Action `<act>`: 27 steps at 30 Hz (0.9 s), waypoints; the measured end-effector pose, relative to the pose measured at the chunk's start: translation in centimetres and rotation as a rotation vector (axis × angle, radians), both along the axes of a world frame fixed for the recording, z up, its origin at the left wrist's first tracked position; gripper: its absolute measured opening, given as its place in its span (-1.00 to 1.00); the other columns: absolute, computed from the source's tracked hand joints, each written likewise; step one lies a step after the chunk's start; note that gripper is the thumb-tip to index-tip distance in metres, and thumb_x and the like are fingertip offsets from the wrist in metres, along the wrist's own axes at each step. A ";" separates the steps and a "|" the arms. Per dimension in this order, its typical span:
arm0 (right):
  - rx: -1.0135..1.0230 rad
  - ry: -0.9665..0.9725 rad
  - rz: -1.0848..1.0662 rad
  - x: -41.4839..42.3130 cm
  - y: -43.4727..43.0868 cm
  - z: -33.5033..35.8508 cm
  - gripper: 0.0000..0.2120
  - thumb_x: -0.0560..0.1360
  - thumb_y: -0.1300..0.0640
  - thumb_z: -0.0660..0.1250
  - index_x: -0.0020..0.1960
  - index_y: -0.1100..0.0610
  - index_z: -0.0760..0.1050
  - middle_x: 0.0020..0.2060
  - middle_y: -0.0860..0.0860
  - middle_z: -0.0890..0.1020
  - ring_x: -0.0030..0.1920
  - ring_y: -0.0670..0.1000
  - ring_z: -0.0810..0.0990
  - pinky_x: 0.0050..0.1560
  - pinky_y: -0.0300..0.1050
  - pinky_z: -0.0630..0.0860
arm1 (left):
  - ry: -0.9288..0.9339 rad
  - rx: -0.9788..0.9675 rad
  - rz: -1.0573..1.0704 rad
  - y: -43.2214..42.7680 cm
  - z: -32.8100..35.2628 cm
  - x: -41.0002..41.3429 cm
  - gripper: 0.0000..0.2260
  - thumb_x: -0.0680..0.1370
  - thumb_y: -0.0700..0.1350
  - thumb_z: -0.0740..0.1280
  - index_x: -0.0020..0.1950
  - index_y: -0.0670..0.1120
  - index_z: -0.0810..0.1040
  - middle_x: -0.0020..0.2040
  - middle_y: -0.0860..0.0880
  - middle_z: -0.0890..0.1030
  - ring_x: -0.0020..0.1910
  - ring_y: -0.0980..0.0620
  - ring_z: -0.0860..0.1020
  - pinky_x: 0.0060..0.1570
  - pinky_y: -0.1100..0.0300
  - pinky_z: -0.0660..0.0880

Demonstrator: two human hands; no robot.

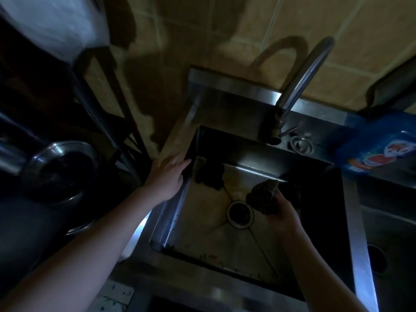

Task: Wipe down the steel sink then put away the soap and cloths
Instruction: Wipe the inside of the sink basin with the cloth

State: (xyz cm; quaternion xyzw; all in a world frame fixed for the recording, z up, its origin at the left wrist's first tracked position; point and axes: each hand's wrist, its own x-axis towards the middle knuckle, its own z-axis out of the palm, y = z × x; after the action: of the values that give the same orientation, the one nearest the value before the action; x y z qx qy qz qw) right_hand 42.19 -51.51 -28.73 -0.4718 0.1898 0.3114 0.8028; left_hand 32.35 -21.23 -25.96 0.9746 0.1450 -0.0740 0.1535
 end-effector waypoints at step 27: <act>-0.236 0.242 0.339 -7.0 8.6 -6.4 -0.57 0.60 0.33 0.11 0.45 0.12 0.32 0.31 0.23 0.48 0.22 0.25 0.51 0.00 0.06 0.53 | -0.063 0.046 0.039 0.6 -3.4 -8.1 -0.56 0.57 -0.13 0.19 0.46 -0.03 0.24 0.50 -0.07 0.19 0.45 -0.11 0.20 0.29 -0.25 0.16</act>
State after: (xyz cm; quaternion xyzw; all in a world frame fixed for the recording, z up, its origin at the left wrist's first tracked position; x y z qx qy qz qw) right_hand 35.14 -42.95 -35.13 -0.5469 0.2377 0.4716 0.6496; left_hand 24.26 -20.62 -29.31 0.9767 0.1610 -0.0369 0.1368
